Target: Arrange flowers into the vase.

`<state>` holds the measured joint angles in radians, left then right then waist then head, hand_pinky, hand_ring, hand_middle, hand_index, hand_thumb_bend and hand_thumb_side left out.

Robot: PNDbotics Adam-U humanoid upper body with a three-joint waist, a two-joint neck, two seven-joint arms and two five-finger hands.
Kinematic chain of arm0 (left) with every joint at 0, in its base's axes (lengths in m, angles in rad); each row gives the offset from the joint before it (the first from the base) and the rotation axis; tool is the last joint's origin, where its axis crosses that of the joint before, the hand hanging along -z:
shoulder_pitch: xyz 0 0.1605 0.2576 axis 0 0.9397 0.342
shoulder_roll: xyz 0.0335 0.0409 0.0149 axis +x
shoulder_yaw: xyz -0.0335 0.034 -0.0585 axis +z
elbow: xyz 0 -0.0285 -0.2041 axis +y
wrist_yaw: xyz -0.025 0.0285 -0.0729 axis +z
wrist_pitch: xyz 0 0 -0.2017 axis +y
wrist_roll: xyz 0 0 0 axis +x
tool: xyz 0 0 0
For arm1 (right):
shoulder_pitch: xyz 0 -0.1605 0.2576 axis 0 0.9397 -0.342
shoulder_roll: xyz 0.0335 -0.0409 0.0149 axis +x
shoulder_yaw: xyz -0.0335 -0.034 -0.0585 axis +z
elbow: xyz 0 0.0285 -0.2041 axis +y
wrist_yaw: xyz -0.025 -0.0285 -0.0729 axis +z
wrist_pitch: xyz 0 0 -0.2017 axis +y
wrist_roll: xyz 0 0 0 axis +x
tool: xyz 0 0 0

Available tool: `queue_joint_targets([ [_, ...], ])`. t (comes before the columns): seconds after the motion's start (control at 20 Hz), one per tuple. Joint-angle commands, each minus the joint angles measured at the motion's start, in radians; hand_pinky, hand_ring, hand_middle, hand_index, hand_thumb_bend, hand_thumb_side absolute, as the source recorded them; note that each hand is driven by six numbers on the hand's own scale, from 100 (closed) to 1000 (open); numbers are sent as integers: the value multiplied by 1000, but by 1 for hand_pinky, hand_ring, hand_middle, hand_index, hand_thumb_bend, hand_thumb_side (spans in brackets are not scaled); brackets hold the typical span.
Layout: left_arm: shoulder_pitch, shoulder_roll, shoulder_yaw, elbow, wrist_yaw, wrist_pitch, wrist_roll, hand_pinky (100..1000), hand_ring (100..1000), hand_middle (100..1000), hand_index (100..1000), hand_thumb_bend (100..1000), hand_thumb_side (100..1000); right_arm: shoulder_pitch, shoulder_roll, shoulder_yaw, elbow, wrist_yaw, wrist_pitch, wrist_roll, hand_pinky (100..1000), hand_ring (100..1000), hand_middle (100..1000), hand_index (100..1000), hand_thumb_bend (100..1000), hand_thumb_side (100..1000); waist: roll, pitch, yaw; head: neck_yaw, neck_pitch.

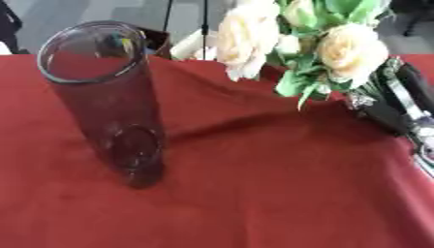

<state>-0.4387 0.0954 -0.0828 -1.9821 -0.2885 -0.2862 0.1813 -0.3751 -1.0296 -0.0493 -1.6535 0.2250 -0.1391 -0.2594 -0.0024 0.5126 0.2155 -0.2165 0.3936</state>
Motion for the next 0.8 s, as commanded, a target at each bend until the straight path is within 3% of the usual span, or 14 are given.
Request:
queue_joint_targets([
  [0.05,-2,12,-5,-18,-2,0,-5,718,581,773,874,100,1000,-5,-48,-18,-18,1,6,16,506,638,136,124,100,959,-2,-29,-1,1,-15],
  [0.15,-2,12,-6,-18,-3,0,-8,718,580,773,874,100,1000,-6,-47,-17,-20,4,8,34,539,676,157,134,100,951,-2,-27,-2,0,-13],
  [0.25,-2,11,-7,-18,-4,0,-11,717,579,773,874,100,1000,-6,-48,-17,-23,7,10,50,528,641,100,134,100,959,-1,-25,-3,0,-12],
  [0.3,-2,11,-7,-18,-4,1,-11,718,580,773,874,100,1000,-6,-48,-18,-25,9,11,56,545,662,113,143,100,928,-1,-24,-4,0,-12],
  [0.35,-2,11,-7,-18,-4,1,-12,718,580,773,874,100,1000,-6,-48,-18,-25,12,13,62,565,686,146,157,100,960,-1,-24,-5,-1,-12],
  [0.5,-2,10,-7,-18,-5,1,-16,719,579,773,874,100,1000,-5,-47,-17,-25,32,18,88,654,785,283,202,100,931,-1,-21,-4,-2,-12],
  [0.8,-2,10,-7,-18,-6,3,-21,719,579,774,874,100,1000,-5,-43,-15,-25,53,22,133,670,803,313,240,100,911,-1,-19,-5,-2,-14],
])
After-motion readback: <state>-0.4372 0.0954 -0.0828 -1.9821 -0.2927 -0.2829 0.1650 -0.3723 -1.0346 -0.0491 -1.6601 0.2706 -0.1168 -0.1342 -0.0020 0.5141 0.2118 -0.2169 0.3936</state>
